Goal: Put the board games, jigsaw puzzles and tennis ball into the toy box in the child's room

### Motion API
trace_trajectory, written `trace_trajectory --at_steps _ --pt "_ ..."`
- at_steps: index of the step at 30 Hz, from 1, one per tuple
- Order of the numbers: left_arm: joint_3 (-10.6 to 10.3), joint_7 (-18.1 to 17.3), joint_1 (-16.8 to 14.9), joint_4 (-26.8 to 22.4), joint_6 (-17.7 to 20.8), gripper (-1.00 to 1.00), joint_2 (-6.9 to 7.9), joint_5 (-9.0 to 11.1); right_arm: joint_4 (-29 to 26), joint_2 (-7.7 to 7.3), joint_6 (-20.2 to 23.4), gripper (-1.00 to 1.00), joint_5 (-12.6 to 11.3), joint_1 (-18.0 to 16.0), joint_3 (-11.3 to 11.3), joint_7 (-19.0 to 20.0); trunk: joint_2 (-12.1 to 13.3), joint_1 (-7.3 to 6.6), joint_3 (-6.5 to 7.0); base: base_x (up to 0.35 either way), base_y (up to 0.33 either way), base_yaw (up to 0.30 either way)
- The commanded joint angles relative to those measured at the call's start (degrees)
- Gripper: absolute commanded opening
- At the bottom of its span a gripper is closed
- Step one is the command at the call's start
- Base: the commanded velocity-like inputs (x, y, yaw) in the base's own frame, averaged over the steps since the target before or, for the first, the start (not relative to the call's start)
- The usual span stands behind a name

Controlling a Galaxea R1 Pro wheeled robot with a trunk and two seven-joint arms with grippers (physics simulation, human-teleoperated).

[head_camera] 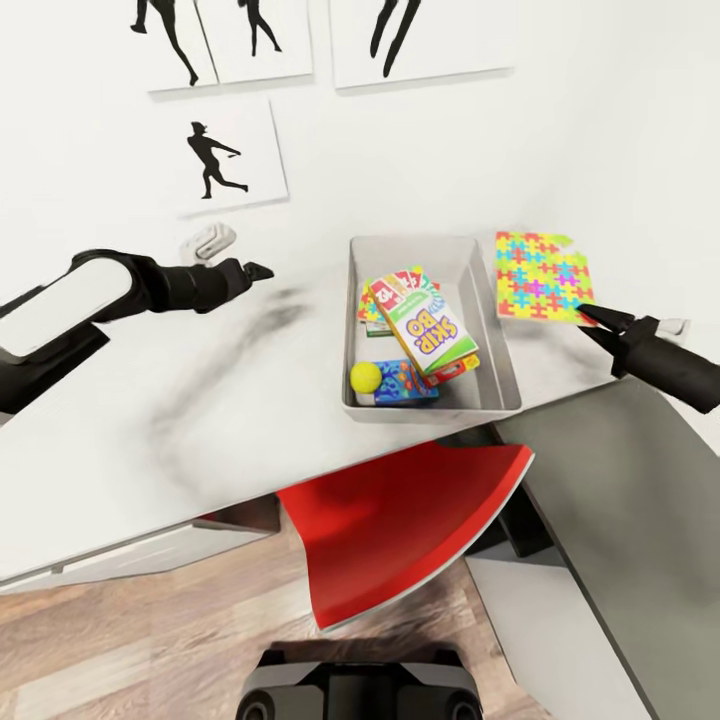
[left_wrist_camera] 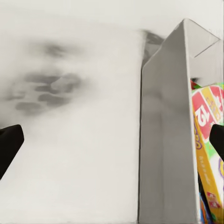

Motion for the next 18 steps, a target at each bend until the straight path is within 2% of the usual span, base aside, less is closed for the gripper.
trace_trajectory --at_steps 1,3,6,8,12,18 --pt "-0.83 0.31 -0.1 -0.96 -1.31 1.0 0.38 1.3 0.0 0.46 0.25 -1.0 -0.12 -0.37 0.34 -0.2 -0.09 0.04 0.01 0.0 0.0 0.0" --pt "-1.8 0.31 -0.09 -2.42 -3.38 1.0 1.06 2.66 0.0 1.45 0.27 -1.0 -0.09 -0.84 0.96 -0.28 -0.09 0.04 0.19 0.0 0.0 0.0" --pt "-3.08 0.31 -0.07 -5.9 -6.38 1.0 3.83 4.48 0.0 4.12 0.33 -1.0 -0.05 -1.9 1.85 -1.42 -0.09 0.04 0.47 0.0 0.0 0.0" --pt "-3.24 0.31 -0.07 -7.0 -6.76 1.0 5.09 4.73 0.0 4.95 0.36 -1.0 -0.03 -2.08 1.97 -2.01 -0.09 0.04 0.65 0.0 0.0 0.0" --pt "-3.43 0.3 -0.07 -8.43 -7.17 1.0 6.66 4.99 0.0 5.97 0.43 -1.0 -0.03 -2.72 2.1 -2.68 -0.09 0.04 1.0 0.0 0.0 0.0" --pt "-3.61 0.3 -0.07 -9.49 -7.34 1.0 7.6 5.76 0.0 6.58 0.49 -1.0 -0.02 -4.87 2.17 -3.3 -0.09 0.04 1.52 0.0 0.0 0.0"
